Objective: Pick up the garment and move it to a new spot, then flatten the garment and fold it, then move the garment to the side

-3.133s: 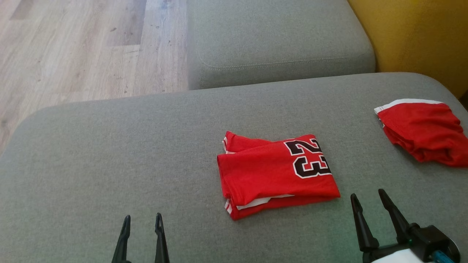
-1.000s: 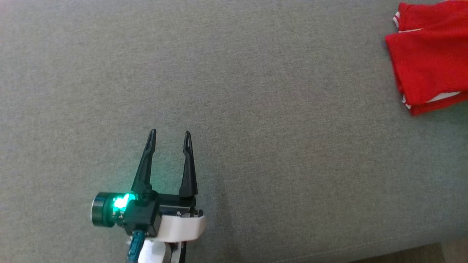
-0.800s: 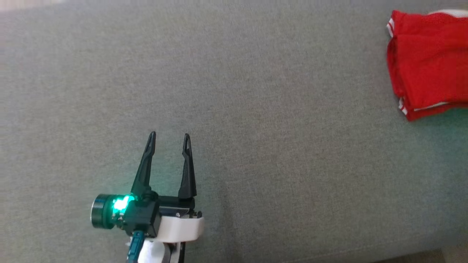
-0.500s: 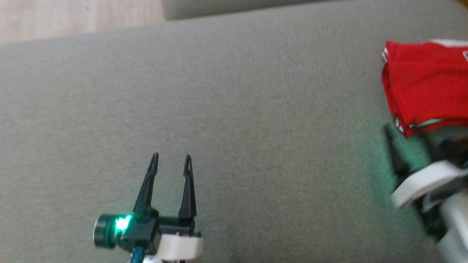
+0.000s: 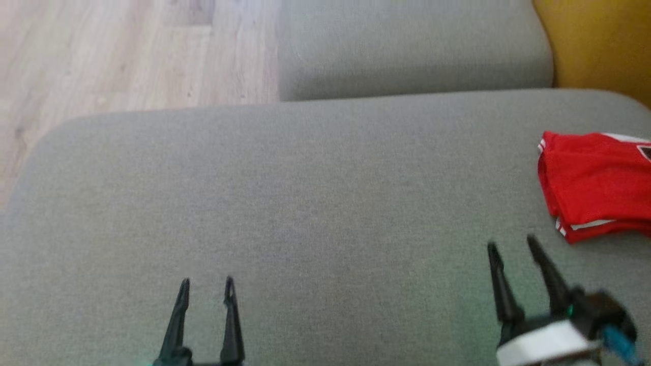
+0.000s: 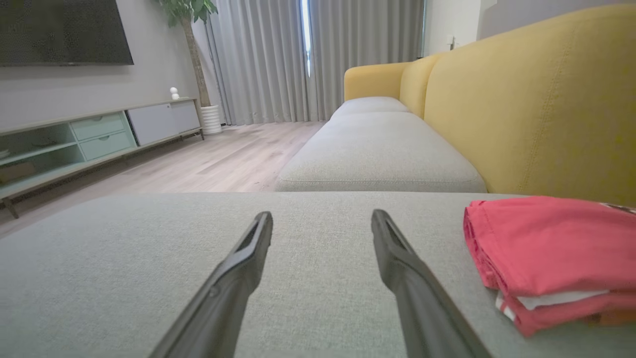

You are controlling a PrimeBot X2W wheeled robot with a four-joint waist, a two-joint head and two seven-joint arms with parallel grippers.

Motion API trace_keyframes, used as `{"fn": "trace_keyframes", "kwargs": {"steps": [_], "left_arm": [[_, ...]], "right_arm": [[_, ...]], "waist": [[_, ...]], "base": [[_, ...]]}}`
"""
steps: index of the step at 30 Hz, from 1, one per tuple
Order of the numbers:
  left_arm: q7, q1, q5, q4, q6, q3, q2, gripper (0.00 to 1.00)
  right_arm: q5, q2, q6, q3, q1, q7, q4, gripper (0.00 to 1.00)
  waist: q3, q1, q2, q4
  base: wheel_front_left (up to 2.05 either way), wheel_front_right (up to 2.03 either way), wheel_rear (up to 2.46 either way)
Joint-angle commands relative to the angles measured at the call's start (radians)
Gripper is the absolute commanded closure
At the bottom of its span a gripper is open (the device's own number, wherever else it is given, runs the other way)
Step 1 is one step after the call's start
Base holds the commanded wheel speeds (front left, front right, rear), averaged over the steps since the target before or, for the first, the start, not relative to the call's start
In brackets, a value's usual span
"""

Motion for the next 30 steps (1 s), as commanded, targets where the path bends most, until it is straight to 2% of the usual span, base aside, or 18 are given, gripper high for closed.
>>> {"fn": "trace_keyframes", "kwargs": {"steps": [1, 9, 22, 23, 26, 30], "left_arm": [[-0.005, -0.006, 0.008, -0.038, 0.006, 0.052, -0.006, 0.00], [-0.005, 0.035, 0.016, -0.050, -0.020, 0.094, -0.007, 0.00], [-0.005, 0.053, 0.015, -0.029, -0.038, 0.100, -0.007, 0.00], [0.000, 0.086, 0.012, 0.001, -0.037, 0.069, 0.000, 1.00], [0.000, 0.090, 0.010, 0.047, -0.036, 0.066, 0.000, 1.00], [0.006, 0.085, -0.039, 0.039, -0.041, 0.072, 0.002, 1.00]], "right_arm": [[-0.025, 0.024, 0.007, 0.002, 0.043, -0.013, -0.053, 0.00], [-0.066, 0.052, 0.007, -0.021, 0.115, -0.013, -0.093, 0.00], [-0.076, 0.077, 0.007, -0.034, 0.130, -0.013, -0.090, 0.00], [-0.064, 0.083, 0.000, -0.058, 0.154, -0.002, -0.060, 1.00], [-0.062, 0.083, 0.000, -0.056, 0.159, -0.001, -0.014, 1.00], [-0.013, 0.082, 0.000, -0.057, 0.152, 0.006, -0.017, 1.00]], "waist": [[-0.032, 0.0003, -0.0001, 0.006], [-0.059, 0.0003, -0.0001, -0.011], [-0.078, 0.0003, -0.0001, -0.023], [-0.078, 0.0003, -0.0001, -0.023], [-0.079, 0.0003, -0.0001, -0.024], [-0.075, 0.0003, -0.0001, -0.024]], "base": [[0.00, 0.00, 0.00], [0.00, 0.00, 0.00], [0.00, 0.00, 0.00], [0.00, 0.00, 0.00], [0.00, 0.00, 0.00], [0.00, 0.00, 0.00]]}}
